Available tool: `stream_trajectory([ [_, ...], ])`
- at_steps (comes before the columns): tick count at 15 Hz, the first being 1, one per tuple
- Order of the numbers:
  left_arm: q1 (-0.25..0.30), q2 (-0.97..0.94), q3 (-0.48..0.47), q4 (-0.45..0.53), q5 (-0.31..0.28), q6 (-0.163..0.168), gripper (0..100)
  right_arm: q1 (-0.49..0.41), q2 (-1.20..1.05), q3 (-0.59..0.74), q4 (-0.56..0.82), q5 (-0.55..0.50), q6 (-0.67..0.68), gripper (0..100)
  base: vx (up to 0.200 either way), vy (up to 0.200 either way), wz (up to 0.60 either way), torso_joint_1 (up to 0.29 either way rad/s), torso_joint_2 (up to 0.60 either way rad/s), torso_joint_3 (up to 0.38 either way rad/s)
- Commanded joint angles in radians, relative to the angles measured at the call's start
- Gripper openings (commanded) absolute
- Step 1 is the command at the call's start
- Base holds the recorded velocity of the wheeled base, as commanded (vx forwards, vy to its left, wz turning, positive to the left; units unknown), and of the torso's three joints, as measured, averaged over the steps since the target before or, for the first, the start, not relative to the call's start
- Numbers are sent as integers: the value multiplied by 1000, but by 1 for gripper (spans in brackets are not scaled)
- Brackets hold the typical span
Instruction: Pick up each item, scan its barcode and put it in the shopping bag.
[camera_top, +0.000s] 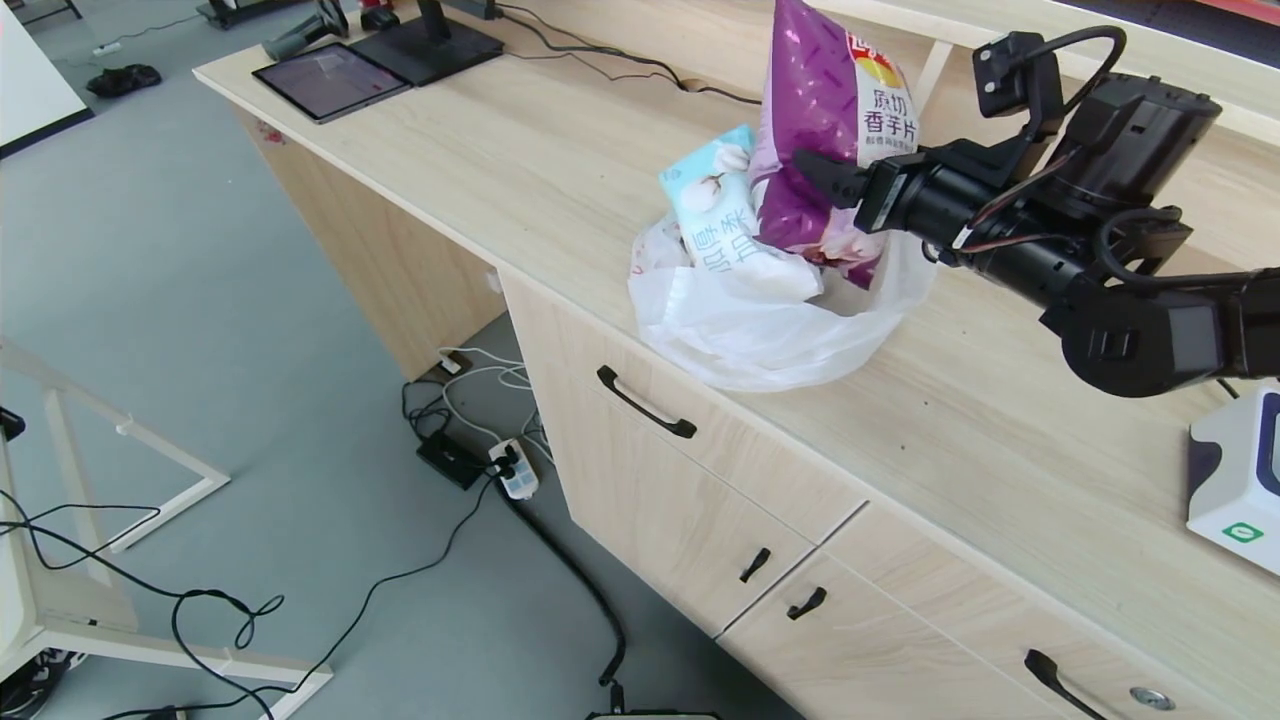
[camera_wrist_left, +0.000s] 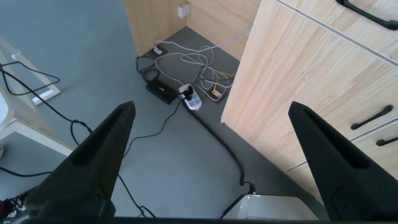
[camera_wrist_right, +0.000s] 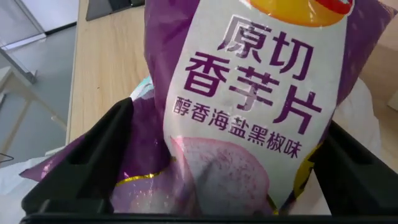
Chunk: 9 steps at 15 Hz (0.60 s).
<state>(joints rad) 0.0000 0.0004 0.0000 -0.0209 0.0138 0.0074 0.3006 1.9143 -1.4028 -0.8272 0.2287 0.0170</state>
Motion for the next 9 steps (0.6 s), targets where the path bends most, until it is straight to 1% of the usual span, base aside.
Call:
stream_trajectory([
  [1, 0, 0, 0, -1, 0, 0, 100, 0, -17, -13, -1, 0, 1, 100, 0, 0, 0, 0, 0, 0],
  [5, 0, 0, 0, -1, 0, 0, 100, -2, -58, -8, -1, -3, 6, 100, 0, 0, 0, 0, 0, 0],
  [8, 0, 0, 0, -1, 0, 0, 100, -31, -101, 1, -3, -3, 3, 100, 0, 0, 0, 0, 0, 0],
  [9, 0, 0, 0, -1, 0, 0, 100, -48, -124, 25, -6, -3, -5, 100, 0, 0, 0, 0, 0, 0],
])
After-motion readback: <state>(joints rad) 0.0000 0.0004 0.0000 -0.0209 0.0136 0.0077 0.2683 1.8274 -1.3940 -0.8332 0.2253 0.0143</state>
